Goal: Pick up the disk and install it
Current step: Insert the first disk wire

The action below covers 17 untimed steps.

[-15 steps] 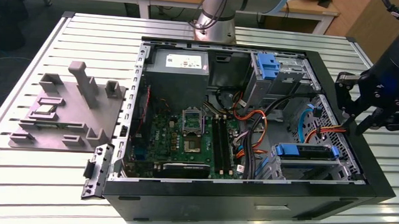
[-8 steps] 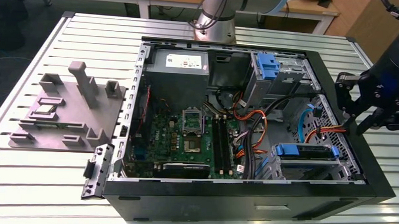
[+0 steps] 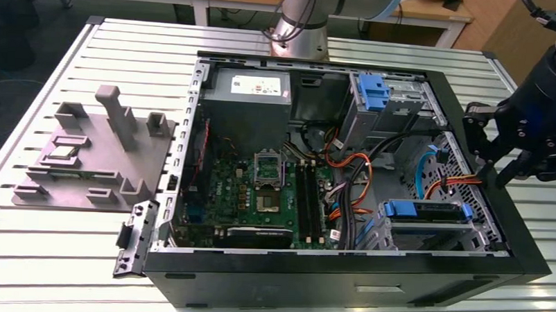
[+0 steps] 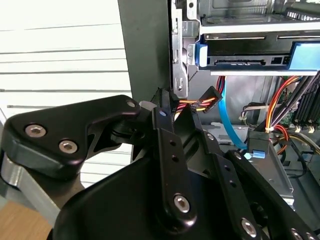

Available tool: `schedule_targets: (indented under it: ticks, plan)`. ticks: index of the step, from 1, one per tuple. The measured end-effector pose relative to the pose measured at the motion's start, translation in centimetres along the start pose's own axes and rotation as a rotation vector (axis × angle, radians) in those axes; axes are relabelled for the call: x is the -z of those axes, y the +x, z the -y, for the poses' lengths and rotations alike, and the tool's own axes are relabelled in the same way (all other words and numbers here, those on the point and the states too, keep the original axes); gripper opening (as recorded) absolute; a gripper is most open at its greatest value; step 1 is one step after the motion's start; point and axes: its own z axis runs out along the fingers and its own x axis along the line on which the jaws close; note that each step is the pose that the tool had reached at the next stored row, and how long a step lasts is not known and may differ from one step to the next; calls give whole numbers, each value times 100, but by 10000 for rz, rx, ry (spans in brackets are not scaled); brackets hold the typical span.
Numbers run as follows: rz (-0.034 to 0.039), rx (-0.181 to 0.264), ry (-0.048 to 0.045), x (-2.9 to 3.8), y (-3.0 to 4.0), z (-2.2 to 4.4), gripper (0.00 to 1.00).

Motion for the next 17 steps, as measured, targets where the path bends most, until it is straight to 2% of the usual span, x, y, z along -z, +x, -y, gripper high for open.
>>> schedule_targets:
  ticks: [6,11,17]
  plan:
    - [76,186,-87,-3,22,15,31]
    - [90,250,-105,-4,27,18,31]
    - [181,328,-20,-5,28,18,31]
